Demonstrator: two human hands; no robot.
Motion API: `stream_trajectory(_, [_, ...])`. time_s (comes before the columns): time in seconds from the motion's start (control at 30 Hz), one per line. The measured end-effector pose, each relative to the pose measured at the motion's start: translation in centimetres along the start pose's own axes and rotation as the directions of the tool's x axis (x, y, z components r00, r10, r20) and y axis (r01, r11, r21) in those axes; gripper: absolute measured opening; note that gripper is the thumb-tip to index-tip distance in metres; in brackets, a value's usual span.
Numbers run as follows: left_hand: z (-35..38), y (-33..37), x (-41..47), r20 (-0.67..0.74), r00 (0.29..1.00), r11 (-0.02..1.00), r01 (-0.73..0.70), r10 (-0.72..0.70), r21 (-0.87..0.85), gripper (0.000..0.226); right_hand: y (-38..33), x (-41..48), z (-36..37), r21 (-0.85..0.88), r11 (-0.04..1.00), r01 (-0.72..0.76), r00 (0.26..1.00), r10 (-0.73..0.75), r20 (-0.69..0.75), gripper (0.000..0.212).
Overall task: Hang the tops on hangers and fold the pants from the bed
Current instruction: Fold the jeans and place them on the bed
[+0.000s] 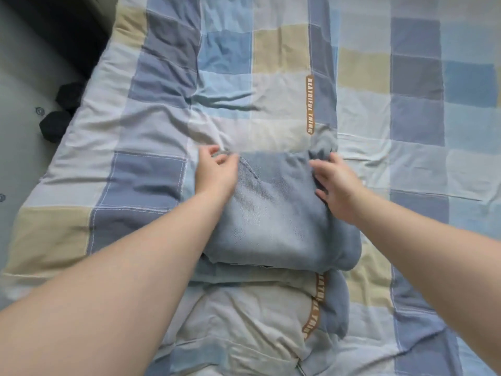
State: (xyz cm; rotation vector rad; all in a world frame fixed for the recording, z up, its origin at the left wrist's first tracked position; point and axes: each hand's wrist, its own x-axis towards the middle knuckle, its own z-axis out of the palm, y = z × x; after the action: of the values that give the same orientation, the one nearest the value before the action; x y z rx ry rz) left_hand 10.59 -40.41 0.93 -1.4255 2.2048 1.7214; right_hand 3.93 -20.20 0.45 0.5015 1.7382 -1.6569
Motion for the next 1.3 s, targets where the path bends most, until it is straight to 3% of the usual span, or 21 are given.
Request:
stream_trajectory(0.03, [0.5, -1.7, -0.2, 0.103, 0.991, 0.968, -0.108, 0.087, 0.226, 0.053, 1.4, 0.3, 0.1, -0.065, 0.996, 0.057, 0.998, -0.055, 0.035, 0.066])
stream_trajectory(0.1, [1.2, -5.1, -0.8, 0.27, 0.944, 0.689, -0.322, 0.188, 0.649, 0.069, 4.4, 0.7, 0.0, -0.364, 0.911, 0.196, 0.98, -0.171, 0.1, 0.09])
stream_trajectory(0.13, [1.5, -6.6, -0.8, 0.318, 0.921, 0.56, -0.39, 0.226, 0.731, 0.073, 5.9, 1.0, -0.1, -0.607, 0.748, 0.268, 0.963, -0.235, 0.135, 0.093])
stream_trajectory(0.2, [1.9, -8.7, -0.4, 0.356, 0.905, 0.482, -0.426, 0.235, 0.766, 0.076, 8.7, 1.7, -0.4, -0.888, 0.319, 0.331, 0.917, -0.328, 0.224, 0.086])
stream_trajectory(0.23, [2.1, -9.4, 0.0, 0.361, 0.903, 0.477, -0.43, 0.235, 0.766, 0.077, 9.5, 2.2, -0.3, -0.918, 0.22, 0.33, 0.912, -0.324, 0.25, 0.079])
stream_trajectory(0.27, [2.3, -9.9, 0.4, 0.368, 0.899, 0.463, -0.437, 0.236, 0.771, 0.078, 10.1, 2.5, -0.3, -0.927, 0.193, 0.321, 0.917, -0.309, 0.253, 0.074])
stream_trajectory(0.37, [2.6, -10.1, 0.9, 0.365, 0.891, 0.436, -0.452, 0.27, 0.778, 0.081, 10.7, 3.2, -0.3, -0.925, 0.212, 0.317, 0.916, -0.319, 0.241, 0.071])
stream_trajectory(0.47, [2.3, -10.0, -0.2, 0.21, 0.935, 0.493, -0.332, 0.285, 0.804, 0.095, 10.9, 2.4, -0.4, -0.918, 0.27, 0.289, 0.904, -0.393, 0.169, 0.083])
stream_trajectory(0.53, [2.0, -9.8, -0.7, 0.045, 0.982, 0.62, -0.151, 0.183, 0.77, 0.115, 10.8, 1.7, -0.5, -0.9, 0.369, 0.23, 0.921, -0.381, 0.079, 0.096])
stream_trajectory(0.6, [1.8, -9.4, -1.0, -0.02, 0.996, 0.695, -0.045, 0.084, 0.717, 0.128, 10.6, 1.5, -0.8, -0.86, 0.478, 0.175, 0.947, -0.321, 0.014, 0.109])
stream_trajectory(0.7, [1.6, -9.2, -0.7, -0.037, 0.999, 0.74, 0.028, -0.004, 0.672, 0.132, 10.4, 1.5, -1.4, -0.808, 0.581, 0.1, 0.972, -0.232, -0.046, 0.125])
stream_trajectory(0.8, [1.1, -9.5, 0.0, -0.051, 0.996, 0.74, 0.084, -0.067, 0.668, 0.124, 10.4, 1.8, -2.3, -0.65, 0.76, 0.02, 0.979, -0.147, -0.142, 0.133])
stream_trajectory(0.87, [0.7, -9.7, 0.5, -0.034, 0.994, 0.737, 0.097, -0.099, 0.669, 0.112, 10.3, 2.0, -3.0, -0.551, 0.835, 0.0, 0.978, -0.115, -0.174, 0.124])
stream_trajectory(0.97, [0.3, -9.9, 1.0, 0.004, 0.992, 0.758, 0.096, -0.13, 0.645, 0.095, 10.2, 2.0, -4.0, -0.502, 0.864, -0.035, 0.977, -0.075, -0.198, 0.08])
stream_trajectory(1.07, [-0.1, -9.6, 1.2, 0.063, 0.984, 0.777, 0.092, -0.167, 0.622, 0.089, 10.3, 1.4, -5.0, -0.387, 0.921, -0.034, 0.994, -0.01, -0.113, 0.044])
stream_trajectory(1.2, [-0.6, -9.3, 0.8, 0.137, 0.964, 0.833, 0.122, -0.23, 0.54, 0.086, 10.0, 0.1, -6.1, -0.329, 0.941, -0.079, 0.997, 0.072, -0.035, 0.042])
stream_trajectory(1.3, [-1.2, -9.0, -0.5, 0.229, 0.936, 0.869, 0.131, -0.267, 0.477, 0.081, 10.0, -2.0, -6.8, -0.269, 0.955, -0.123, 0.992, 0.129, 0.004, 0.054])
